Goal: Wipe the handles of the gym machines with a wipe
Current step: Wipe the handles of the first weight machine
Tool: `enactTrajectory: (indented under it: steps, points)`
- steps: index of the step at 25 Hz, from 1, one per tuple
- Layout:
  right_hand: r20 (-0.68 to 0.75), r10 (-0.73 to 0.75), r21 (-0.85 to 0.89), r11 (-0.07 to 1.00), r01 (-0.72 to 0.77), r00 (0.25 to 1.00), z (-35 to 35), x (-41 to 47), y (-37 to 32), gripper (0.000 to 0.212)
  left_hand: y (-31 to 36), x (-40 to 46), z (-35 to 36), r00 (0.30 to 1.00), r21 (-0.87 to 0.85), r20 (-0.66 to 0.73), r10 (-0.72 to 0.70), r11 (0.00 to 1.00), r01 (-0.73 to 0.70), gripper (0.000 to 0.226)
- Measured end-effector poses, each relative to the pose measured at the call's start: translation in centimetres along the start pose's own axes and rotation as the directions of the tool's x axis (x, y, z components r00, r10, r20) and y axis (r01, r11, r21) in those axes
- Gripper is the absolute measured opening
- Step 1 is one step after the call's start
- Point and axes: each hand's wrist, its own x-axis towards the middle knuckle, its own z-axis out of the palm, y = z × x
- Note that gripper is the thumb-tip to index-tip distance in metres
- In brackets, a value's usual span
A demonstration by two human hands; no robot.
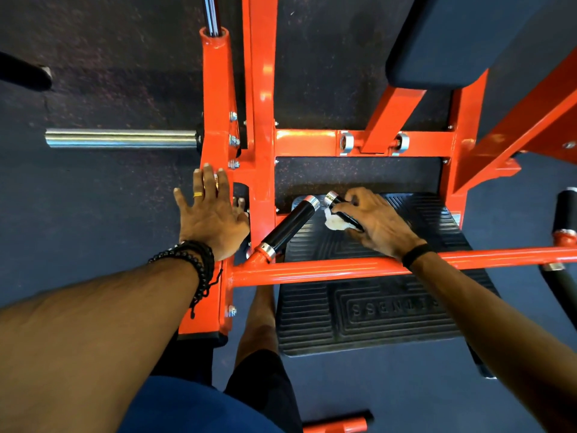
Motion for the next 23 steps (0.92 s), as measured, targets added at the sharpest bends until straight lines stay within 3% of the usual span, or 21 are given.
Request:
enactTrajectory:
  steps: [4, 7, 10, 16, 18, 23]
  points:
    - [0.026, -0.143, -0.25, 0.957, 0.145, 0.989, 0.4, 2.7, -1.5, 0.042, 0.0, 0.0, 0.0, 1.0, -0.013, -0.008, 0.003, 1.0, -0.003, 0.086]
    - [0.054, -0.135, -0.358, 0.922, 0.145, 0.989, -0.3, 3.4, -2.1, 0.034, 0.0, 0.0, 0.0, 1.0, -0.012, -0.008, 0.003, 1.0, -0.003, 0.087]
    - [0.012, -0.14, -0.187, 0.972, 0.14, 0.99, -0.9, 0.3, -1.0, 0.039, 0.0, 0.1, 0.0, 1.0, -0.002, -0.007, 0.0, 1.0, 0.0, 0.087]
    - [-0.008, -0.058, 0.094, 0.994, 0.059, 0.998, -2.3, -7.5, 2.3, 0.01, 0.0, 0.0, -0.1, 1.0, -0.008, -0.005, 0.001, 1.0, -0.002, 0.086]
    - [-0.049, -0.047, 0.161, 0.985, 0.054, 0.998, -1.9, -7.0, 2.3, 0.002, 0.0, 0.1, 0.0, 1.0, -0.006, -0.016, -0.001, 1.0, 0.001, 0.086]
    - [-0.188, 0.092, 0.323, 0.946, -0.027, 0.978, 0.8, -1.3, 1.0, 0.011, -0.1, 0.1, 0.2, 1.0, -0.015, -0.021, -0.003, 1.0, 0.003, 0.086]
